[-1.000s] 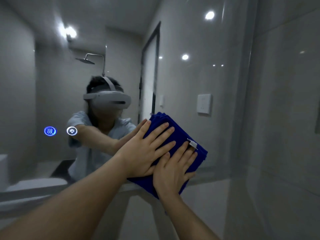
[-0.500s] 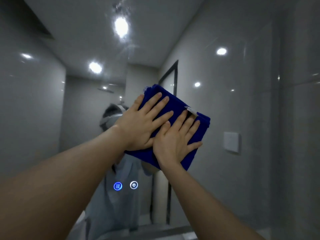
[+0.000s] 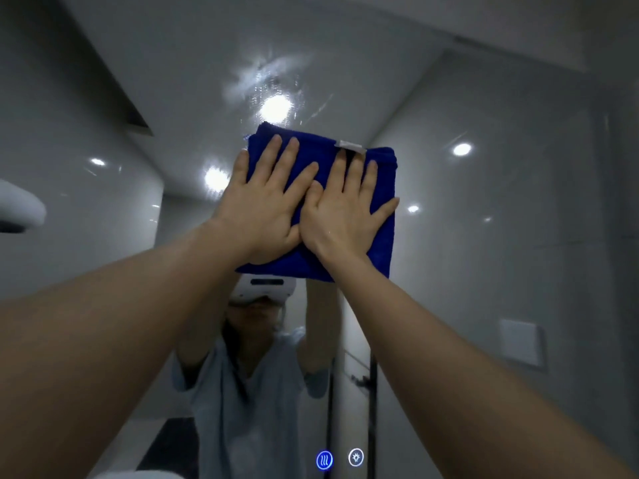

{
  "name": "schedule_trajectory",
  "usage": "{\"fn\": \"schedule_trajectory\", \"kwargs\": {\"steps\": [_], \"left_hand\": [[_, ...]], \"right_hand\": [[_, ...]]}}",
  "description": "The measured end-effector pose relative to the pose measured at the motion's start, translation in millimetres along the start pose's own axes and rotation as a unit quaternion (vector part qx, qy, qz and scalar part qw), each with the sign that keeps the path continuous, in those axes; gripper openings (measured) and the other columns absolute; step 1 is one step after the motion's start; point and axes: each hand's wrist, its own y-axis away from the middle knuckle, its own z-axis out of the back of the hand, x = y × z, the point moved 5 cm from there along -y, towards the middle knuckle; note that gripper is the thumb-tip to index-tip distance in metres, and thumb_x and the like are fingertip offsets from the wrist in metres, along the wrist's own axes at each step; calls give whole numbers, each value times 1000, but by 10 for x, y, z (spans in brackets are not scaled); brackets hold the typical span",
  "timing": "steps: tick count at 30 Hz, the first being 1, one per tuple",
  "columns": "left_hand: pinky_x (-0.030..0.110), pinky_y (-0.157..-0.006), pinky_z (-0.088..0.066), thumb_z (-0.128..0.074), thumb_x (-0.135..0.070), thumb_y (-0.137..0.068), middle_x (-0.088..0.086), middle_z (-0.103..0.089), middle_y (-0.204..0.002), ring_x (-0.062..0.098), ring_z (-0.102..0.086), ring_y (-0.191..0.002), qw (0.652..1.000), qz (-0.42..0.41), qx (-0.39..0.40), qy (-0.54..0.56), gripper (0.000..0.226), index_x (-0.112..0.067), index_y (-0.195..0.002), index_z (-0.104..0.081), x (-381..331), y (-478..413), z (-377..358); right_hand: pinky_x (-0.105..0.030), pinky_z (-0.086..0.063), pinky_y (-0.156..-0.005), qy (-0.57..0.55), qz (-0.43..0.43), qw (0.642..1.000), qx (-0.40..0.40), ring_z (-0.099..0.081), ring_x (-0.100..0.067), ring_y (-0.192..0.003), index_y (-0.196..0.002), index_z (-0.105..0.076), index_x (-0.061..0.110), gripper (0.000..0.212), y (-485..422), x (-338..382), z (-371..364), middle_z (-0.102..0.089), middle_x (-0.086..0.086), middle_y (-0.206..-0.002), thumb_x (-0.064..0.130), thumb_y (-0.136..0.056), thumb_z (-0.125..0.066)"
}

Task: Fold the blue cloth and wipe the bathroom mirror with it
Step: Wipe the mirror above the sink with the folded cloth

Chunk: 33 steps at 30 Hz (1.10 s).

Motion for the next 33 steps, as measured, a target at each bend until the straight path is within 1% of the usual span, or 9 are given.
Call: {"fn": "schedule_trajectory", "kwargs": {"steps": [2,4,13,21,24,26,28,30,33], "left_hand": [[52,-113,1,-13,-52,-91,12,12,-156,30,11,-143,1000,21,1,-2,68,-22,-149,5,34,15,-16],[52,-113,1,-20,-51,-92,13,13,-156,30,12,-143,999,47,2,-4,69,-21,-149,6,25,55,-35],[54,-112,0,-24,-49,-93,17,9,-155,33,10,-143,987,142,-18,67,69,-16,-149,-1,-127,406,-105],[57,-110,-3,-24,-49,-87,23,-3,-154,40,1,-142,987,137,6,85,73,-11,-148,-12,-484,1364,-374],[60,-107,-12,-28,-47,-89,28,-16,-150,44,-12,-139,991,107,8,81,69,-7,-145,-22,-698,1803,-531],[61,-104,-19,-30,-45,-88,30,-25,-147,45,-18,-135,994,79,0,72,67,-6,-142,-26,-840,2089,-626],[62,-103,-22,-30,-44,-88,30,-27,-145,43,-16,-134,996,57,1,62,65,-6,-141,-26,-975,2370,-701],[62,-105,-20,-26,-44,-90,29,-27,-145,42,-10,-137,997,39,5,59,63,-7,-141,-24,-1101,2623,-761],[54,-111,-1,-5,-45,-97,24,-17,-146,33,13,-142,997,27,19,65,60,-8,-142,-22,-1242,2901,-816]], "right_hand": [[-59,9,-110,2,21,1000,-2,11,-18,-145,-149,-1,24,55,-30,45,-4,4,4,-158,36,-99,-18],[-59,9,-110,4,44,999,-1,9,-17,-145,-149,-2,24,56,-5,47,-9,3,4,-158,36,-98,-20],[-58,10,-110,25,131,990,36,5,-17,-145,-149,-6,22,56,249,1,-37,-2,3,-158,33,-97,-24],[-57,7,-111,7,99,992,75,5,-17,-145,-149,-7,22,60,1278,-216,-247,-1,2,-158,34,-95,-30],[-57,6,-111,1,61,995,83,0,-18,-145,-149,-10,22,60,1822,-379,-362,-4,1,-158,35,-94,-30],[-56,3,-110,2,27,997,73,-8,-20,-144,-148,-18,20,62,2186,-499,-430,-12,-1,-157,37,-89,-25],[-55,-4,-107,17,-6,997,71,-22,-22,-142,-145,-29,18,64,2532,-601,-484,-25,-4,-154,37,-84,-24],[-58,-21,-102,37,-32,996,79,-39,-25,-134,-138,-42,15,63,2824,-673,-511,-42,-7,-145,36,-80,-32],[-61,-38,-93,58,-63,990,113,-49,-26,-127,-133,-44,15,61,3121,-739,-549,-52,-8,-137,36,-77,-36]]}}
